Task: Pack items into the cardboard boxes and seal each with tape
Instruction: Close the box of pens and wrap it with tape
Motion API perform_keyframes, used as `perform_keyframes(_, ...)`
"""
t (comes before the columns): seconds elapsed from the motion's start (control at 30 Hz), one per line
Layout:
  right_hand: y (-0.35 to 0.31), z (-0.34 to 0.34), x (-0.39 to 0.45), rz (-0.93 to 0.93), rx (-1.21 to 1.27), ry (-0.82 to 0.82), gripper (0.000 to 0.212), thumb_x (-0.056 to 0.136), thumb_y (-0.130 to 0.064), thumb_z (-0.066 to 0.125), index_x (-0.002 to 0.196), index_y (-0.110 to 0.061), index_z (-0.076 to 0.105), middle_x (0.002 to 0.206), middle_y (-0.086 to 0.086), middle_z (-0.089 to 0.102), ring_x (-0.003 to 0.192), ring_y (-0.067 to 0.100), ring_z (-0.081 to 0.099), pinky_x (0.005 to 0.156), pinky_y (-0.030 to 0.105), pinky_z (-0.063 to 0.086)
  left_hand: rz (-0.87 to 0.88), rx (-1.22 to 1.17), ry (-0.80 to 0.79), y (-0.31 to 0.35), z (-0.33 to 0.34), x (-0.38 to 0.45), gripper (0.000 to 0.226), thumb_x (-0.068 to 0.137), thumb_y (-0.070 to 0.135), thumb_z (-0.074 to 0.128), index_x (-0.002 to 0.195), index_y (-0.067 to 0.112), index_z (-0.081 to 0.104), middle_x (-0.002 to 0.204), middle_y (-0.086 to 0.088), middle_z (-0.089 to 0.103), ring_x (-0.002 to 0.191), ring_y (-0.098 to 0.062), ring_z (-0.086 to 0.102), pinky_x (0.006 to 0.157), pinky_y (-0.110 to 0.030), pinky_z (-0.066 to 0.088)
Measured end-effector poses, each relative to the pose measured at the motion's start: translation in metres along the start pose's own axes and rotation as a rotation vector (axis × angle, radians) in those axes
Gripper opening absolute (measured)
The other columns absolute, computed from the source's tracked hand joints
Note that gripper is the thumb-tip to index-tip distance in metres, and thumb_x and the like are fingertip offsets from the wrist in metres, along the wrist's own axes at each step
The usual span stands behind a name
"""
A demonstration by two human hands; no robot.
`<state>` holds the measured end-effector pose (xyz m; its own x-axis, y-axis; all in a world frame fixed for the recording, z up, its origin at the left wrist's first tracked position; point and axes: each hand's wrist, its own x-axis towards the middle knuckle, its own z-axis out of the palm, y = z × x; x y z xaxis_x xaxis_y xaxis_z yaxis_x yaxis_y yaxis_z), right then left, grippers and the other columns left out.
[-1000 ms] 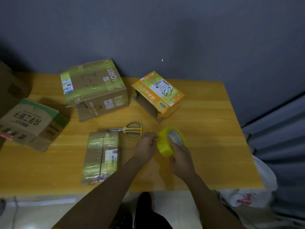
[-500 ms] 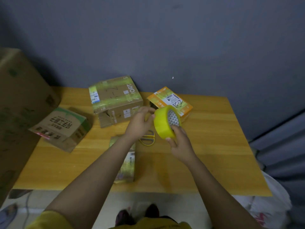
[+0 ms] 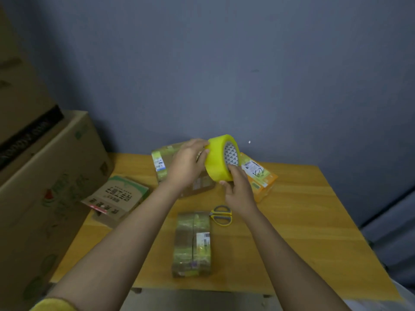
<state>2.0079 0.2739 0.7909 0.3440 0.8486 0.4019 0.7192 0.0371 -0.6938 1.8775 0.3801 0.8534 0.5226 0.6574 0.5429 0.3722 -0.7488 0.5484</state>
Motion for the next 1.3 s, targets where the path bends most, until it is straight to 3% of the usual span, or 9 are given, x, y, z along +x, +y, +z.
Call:
perform_keyframes(0.27, -0.039, 0.002, 0.002, -0.045, 0.01, -0.009, 0.041, 0.089, -0.023, 0.05, 0.126, -0.005, 0.051, 0.12, 0.012, 0.05, 0.11, 0.024, 0.045, 0.086, 0.038, 0.044, 0.015, -0.015, -0.026, -0.007, -0.055, 0.019, 0.007, 0.09, 0.013, 0.062, 0.087, 0.01, 0.068, 0.089, -0.003, 0.066, 0.088, -0.025, 0.059, 0.08, -0.041, 0.049)
perform_keyframes(0.47, -0.055, -0.011, 0.007, -0.089, 0.008, 0.0, 0.035, 0.091, -0.01, 0.056, 0.125, -0.006, 0.051, 0.12, 0.01, 0.051, 0.103, 0.014, 0.041, 0.081, 0.028, 0.035, 0.104, 0.154, 0.025, 0.009, -0.062, 0.018, 0.005, 0.093, 0.015, 0.052, 0.091, 0.012, 0.056, 0.093, -0.005, 0.052, 0.09, -0.023, 0.048, 0.065, -0.033, 0.034)
perform_keyframes(0.57, -0.058, -0.018, 0.005, -0.061, 0.025, -0.036, 0.033, 0.091, -0.007, 0.06, 0.123, -0.01, 0.052, 0.113, 0.007, 0.053, 0.098, 0.016, 0.043, 0.075, 0.026, 0.031, 0.14, 0.177, -0.067, 0.01, -0.061, 0.017, 0.01, 0.09, 0.015, 0.055, 0.087, 0.017, 0.045, 0.09, -0.002, 0.042, 0.087, -0.022, 0.04, 0.068, -0.04, 0.037)
perform_keyframes(0.7, -0.052, -0.026, 0.0, 0.023, 0.065, -0.088, 0.036, 0.09, -0.009, 0.061, 0.124, -0.015, 0.052, 0.113, 0.008, 0.054, 0.101, 0.023, 0.051, 0.085, 0.035, 0.042, 0.146, 0.203, -0.19, 0.004, -0.057, 0.019, 0.025, 0.08, -0.003, 0.049, 0.085, 0.02, 0.038, 0.087, -0.002, 0.04, 0.083, -0.022, 0.034, 0.077, -0.044, 0.038)
perform_keyframes(0.8, -0.048, -0.034, -0.003, 0.047, 0.054, -0.12, 0.036, 0.09, -0.008, 0.061, 0.124, -0.014, 0.052, 0.113, 0.007, 0.055, 0.1, 0.022, 0.053, 0.082, 0.031, 0.042, 0.149, 0.132, -0.313, 0.001, -0.056, 0.02, 0.03, 0.078, -0.004, 0.043, 0.08, 0.025, 0.035, 0.085, 0.0, 0.041, 0.083, -0.024, 0.038, 0.082, -0.042, 0.037)
perform_keyframes(0.93, -0.045, -0.036, -0.012, 0.04, 0.057, -0.15, 0.033, 0.093, -0.009, 0.06, 0.124, -0.018, 0.051, 0.113, 0.001, 0.053, 0.101, 0.02, 0.052, 0.084, 0.035, 0.045, 0.098, -0.027, -0.374, -0.005, -0.054, 0.017, 0.01, 0.087, 0.027, 0.036, 0.077, 0.03, 0.036, 0.084, 0.002, 0.048, 0.083, -0.021, 0.043, 0.073, -0.029, 0.028)
perform_keyframes(1.0, -0.042, -0.035, -0.016, 0.032, 0.085, -0.155, 0.033, 0.092, -0.01, 0.06, 0.118, -0.028, 0.05, 0.113, 0.001, 0.054, 0.1, 0.022, 0.053, 0.083, 0.038, 0.047, 0.073, -0.117, -0.381, -0.007, -0.052, 0.015, 0.015, 0.091, 0.037, 0.043, 0.079, 0.028, 0.042, 0.084, 0.003, 0.049, 0.08, -0.014, 0.043, 0.069, -0.024, 0.032)
perform_keyframes(1.13, -0.039, -0.035, -0.02, 0.076, 0.107, -0.164, 0.039, 0.091, -0.016, 0.062, 0.113, -0.042, 0.045, 0.115, 0.007, 0.053, 0.103, 0.024, 0.052, 0.086, 0.039, 0.046, 0.066, -0.175, -0.385, -0.01, -0.047, 0.014, 0.024, 0.097, 0.016, 0.054, 0.078, 0.026, 0.043, 0.078, 0.006, 0.044, 0.075, -0.013, 0.04, 0.066, -0.025, 0.032)
perform_keyframes(1.3, -0.049, -0.031, -0.016, 0.096, 0.245, -0.199, 0.036, 0.083, -0.029, 0.057, 0.118, -0.023, 0.052, 0.108, 0.002, 0.06, 0.095, 0.015, 0.057, 0.078, 0.028, 0.045, 0.05, -0.085, -0.323, -0.008, -0.038, 0.003, 0.018, 0.092, 0.013, 0.04, 0.078, 0.023, 0.036, 0.078, 0.001, 0.041, 0.077, -0.02, 0.039, 0.067, -0.03, 0.025)
